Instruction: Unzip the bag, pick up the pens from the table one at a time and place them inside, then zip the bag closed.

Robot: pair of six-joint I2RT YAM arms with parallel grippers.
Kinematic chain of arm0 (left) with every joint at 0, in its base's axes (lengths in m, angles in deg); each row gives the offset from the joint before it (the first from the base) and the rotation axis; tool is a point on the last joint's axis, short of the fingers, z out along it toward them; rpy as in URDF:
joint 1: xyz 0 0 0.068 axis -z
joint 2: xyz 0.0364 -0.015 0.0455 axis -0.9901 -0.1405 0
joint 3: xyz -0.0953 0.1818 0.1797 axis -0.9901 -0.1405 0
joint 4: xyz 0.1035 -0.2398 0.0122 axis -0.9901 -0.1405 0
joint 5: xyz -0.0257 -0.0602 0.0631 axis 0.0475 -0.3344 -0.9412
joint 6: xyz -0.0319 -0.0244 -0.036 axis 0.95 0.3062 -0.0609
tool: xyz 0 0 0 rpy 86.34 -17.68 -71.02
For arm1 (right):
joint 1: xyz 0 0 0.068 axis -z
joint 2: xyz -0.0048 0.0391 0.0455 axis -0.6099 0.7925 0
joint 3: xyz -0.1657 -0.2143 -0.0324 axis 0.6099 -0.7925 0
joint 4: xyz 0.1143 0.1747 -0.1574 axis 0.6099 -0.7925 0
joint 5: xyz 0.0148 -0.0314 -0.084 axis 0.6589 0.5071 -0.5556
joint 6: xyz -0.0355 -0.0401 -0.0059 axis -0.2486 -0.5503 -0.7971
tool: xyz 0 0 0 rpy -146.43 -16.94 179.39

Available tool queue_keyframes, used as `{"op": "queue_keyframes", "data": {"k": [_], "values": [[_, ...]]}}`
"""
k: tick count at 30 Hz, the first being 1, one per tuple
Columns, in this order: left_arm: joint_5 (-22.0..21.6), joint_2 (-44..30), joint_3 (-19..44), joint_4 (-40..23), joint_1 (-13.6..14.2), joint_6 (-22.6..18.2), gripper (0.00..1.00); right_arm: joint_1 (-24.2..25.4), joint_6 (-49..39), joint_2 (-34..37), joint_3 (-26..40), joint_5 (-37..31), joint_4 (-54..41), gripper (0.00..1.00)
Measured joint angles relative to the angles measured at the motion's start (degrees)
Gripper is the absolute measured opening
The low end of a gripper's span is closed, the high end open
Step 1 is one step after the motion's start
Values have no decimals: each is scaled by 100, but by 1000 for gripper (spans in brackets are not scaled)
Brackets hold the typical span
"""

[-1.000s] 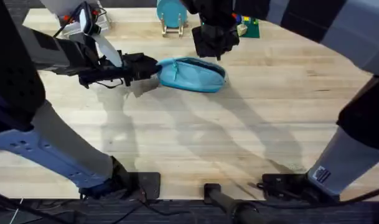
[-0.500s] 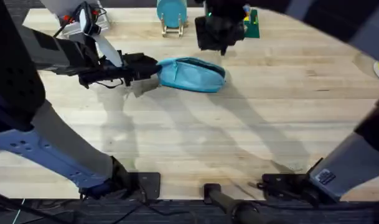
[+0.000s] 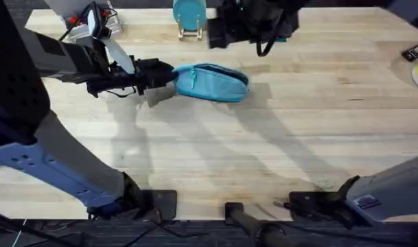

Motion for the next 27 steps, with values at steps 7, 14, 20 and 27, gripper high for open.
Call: {"op": "queue_keyframes", "data": {"k": [7,14,20,27], "values": [[0,0,0,-1,0,0,41,-418,198,-233,0,1,-16,996],[0,0,0,-1,0,0,41,-650,546,-379,0,-2,-144,996],[0,0,0,0,0,0,41,-803,830,-383,0,-3,-278,996],[0,0,0,-1,0,0,41,-1094,1514,-383,0,-160,-850,995]]}}
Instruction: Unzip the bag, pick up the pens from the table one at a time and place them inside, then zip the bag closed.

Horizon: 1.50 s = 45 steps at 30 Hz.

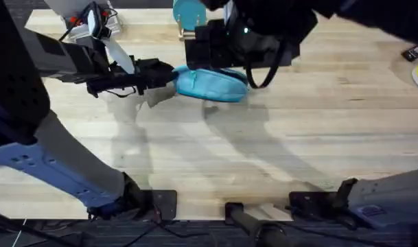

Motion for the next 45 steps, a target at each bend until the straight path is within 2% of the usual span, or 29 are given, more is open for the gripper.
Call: {"op": "queue_keyframes", "data": {"k": [6,12,21,26,29,36,40,45], "values": [[0,0,0,0,0,0,41,-80,624,0,-2,-67,-483,995],[-2,0,0,0,0,0,41,-80,1066,0,-221,-77,-553,994],[0,0,0,0,0,0,41,-60,1179,-28,-374,160,-545,992],[-2,0,0,0,0,20,41,87,1139,-365,-447,211,-519,992],[-2,0,0,2,0,22,41,353,963,-730,-655,392,-168,992],[-2,0,0,0,0,22,41,1162,332,-1711,-1812,1291,962,993],[-2,0,0,0,0,22,41,1262,113,-1829,-2195,1761,1290,994],[-2,0,0,2,0,22,41,1262,-173,-1827,-2468,2550,2318,995]]}}
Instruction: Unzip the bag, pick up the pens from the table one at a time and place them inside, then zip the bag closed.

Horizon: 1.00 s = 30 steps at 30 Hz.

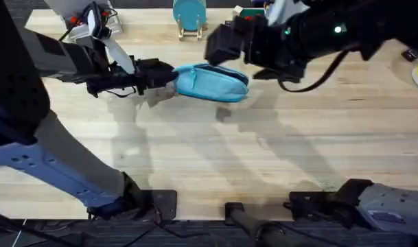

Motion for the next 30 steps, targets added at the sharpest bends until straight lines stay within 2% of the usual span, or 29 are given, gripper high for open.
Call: {"op": "queue_keyframes", "data": {"k": [5,16,26,30], "values": [[0,0,0,-2,0,0,41,-2,-159,-4,-306,401,213,995],[0,0,0,-2,0,0,41,-332,-350,336,-474,517,813,996],[0,0,0,-2,0,0,41,-756,-569,962,-480,93,1684,996],[0,0,0,-2,0,0,41,-800,-589,1183,-480,-83,1735,995]]}}
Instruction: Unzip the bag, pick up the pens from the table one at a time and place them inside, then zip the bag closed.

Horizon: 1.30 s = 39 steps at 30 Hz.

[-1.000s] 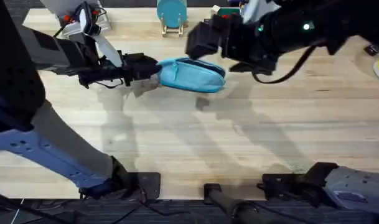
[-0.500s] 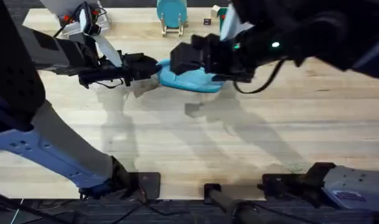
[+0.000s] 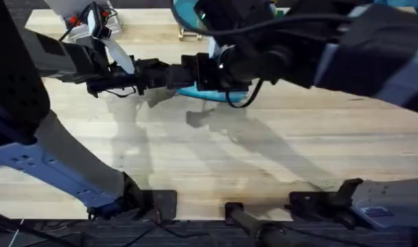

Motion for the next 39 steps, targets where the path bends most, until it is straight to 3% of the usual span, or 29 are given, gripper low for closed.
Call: {"op": "queue_keyframes", "data": {"k": [12,39], "values": [[0,0,0,0,0,0,41,0,-148,780,-4,-172,766,995],[-2,0,0,0,0,0,41,-4,-333,1173,-4,-1137,1348,963]]}}
